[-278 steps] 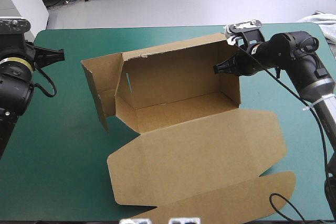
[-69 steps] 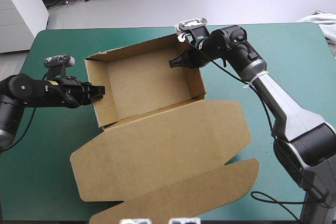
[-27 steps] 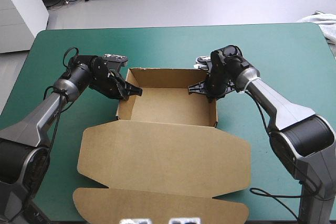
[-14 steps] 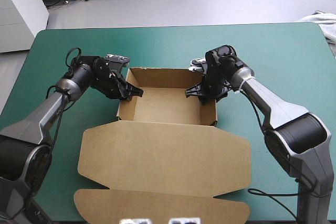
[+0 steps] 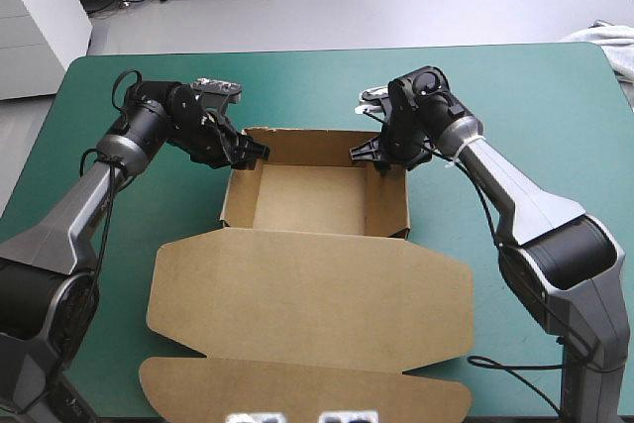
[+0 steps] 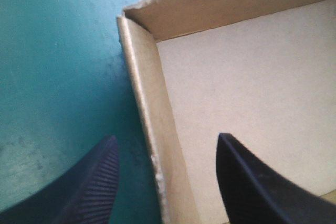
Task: Fold the box
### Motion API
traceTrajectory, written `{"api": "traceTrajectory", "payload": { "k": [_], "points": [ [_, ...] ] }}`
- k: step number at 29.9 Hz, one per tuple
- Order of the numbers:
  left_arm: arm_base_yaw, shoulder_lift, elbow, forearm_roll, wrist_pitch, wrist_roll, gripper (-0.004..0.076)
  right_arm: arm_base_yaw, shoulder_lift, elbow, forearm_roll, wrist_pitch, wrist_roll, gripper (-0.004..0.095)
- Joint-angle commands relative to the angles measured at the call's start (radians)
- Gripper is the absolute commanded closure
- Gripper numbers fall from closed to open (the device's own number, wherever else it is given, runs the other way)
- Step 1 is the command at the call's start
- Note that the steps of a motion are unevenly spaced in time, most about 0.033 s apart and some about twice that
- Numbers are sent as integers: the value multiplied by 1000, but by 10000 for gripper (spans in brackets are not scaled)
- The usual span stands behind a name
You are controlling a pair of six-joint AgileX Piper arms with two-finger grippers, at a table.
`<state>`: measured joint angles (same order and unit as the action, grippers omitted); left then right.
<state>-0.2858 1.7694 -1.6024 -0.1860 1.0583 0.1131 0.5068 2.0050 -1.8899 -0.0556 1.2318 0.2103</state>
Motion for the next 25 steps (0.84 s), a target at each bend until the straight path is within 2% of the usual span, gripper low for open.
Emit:
{"api": "traceTrajectory", "payload": {
  "k": [1,7,11,15,17,20,25],
  "points": [
    [-2,-50,-108,-5,52,-8,319,-2,-55,-83,-8,22,-5,439],
    [-2,-50,-253,94,230,-81,320,-2,-93,-174,-8,22,-5,439],
    [-2,-75,-311,127,232,-197,320,-2,-145,-197,-18,22,-19,439],
    [-2,-130,-315,132,232,-207,332,-2,-212,-197,-54,22,-20,439],
    [-2,-159,-315,135,232,-207,356,-2,-243,-197,-88,22,-20,439],
    [-2,-219,-315,135,232,-207,433,-2,-280,-197,-128,22,-23,440],
    [-2,-333,-295,112,232,-229,585,-2,-312,-197,-110,22,29,439]
  ]
}}
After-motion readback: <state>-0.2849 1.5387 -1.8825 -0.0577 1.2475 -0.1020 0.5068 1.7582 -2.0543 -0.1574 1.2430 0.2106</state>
